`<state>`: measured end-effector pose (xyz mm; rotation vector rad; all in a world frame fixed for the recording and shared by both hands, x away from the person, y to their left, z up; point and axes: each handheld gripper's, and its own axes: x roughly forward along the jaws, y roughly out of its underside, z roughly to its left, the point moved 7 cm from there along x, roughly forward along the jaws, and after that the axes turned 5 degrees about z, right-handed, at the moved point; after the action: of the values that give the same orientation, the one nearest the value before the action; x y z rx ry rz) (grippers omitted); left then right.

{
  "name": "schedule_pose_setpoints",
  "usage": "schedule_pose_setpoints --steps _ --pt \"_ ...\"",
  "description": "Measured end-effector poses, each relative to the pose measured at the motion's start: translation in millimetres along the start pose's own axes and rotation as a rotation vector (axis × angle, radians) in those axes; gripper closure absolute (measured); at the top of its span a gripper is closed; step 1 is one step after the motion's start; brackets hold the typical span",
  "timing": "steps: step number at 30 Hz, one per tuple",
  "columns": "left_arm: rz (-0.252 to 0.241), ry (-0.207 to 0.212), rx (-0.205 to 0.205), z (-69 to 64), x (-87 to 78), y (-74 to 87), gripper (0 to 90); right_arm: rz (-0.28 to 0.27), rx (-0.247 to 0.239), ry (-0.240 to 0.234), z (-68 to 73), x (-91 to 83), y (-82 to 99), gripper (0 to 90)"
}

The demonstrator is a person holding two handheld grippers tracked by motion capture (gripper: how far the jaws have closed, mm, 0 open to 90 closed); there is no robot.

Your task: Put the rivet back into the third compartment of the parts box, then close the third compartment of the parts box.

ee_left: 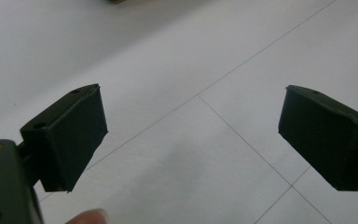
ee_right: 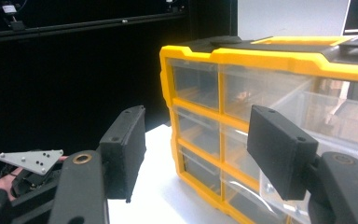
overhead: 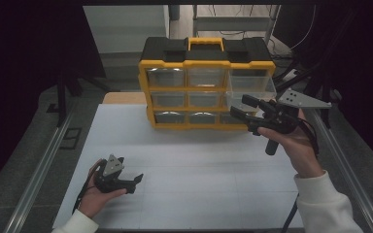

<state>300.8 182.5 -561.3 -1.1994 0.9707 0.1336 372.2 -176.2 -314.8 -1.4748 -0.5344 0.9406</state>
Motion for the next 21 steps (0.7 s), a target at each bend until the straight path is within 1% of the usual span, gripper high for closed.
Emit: schedule_pose_setpoints --steps 4,5,9,11,13,14,16,19,21 --pt "-0.002 -0.001 0.000 -0.2 0.3 -0.6 8.1 0.007 0.011 0.011 -1.7 -4.8 6.2 37.8" --pt "-0.001 -0.002 0.001 -0.2 0.4 -0.7 8.1 0.010 0.004 0.014 -3.0 -5.6 7.7 38.2" --pt "-0.001 0.003 -0.002 -0.3 0.3 -0.7 8.0 0.035 0.001 0.027 -6.6 -8.0 15.3 43.8" --pt "-0.002 0.004 -0.003 -0.1 0.1 -0.7 8.0 0.051 -0.004 0.036 -8.5 -9.1 19.8 52.8" --pt "-0.003 0.004 -0.002 -0.3 -0.2 -0.9 8.1 0.073 -0.024 0.053 -11.3 -10.5 24.2 65.8" --pt "-0.004 0.004 -0.002 -0.5 -0.1 -1.0 8.0 0.091 -0.039 0.061 -13.5 -11.8 27.2 70.9" --pt "-0.003 0.003 -0.002 -0.5 0.1 -0.9 8.0 0.104 -0.035 0.065 -16.0 -13.5 30.3 80.1" --pt "-0.004 0.002 -0.002 -0.3 0.3 -0.8 8.0 0.122 -0.030 0.065 -18.7 -15.2 33.5 88.4" --pt "-0.004 0.002 -0.002 -0.3 0.3 -0.9 8.0 0.132 -0.024 0.071 -20.8 -15.9 34.9 89.8"
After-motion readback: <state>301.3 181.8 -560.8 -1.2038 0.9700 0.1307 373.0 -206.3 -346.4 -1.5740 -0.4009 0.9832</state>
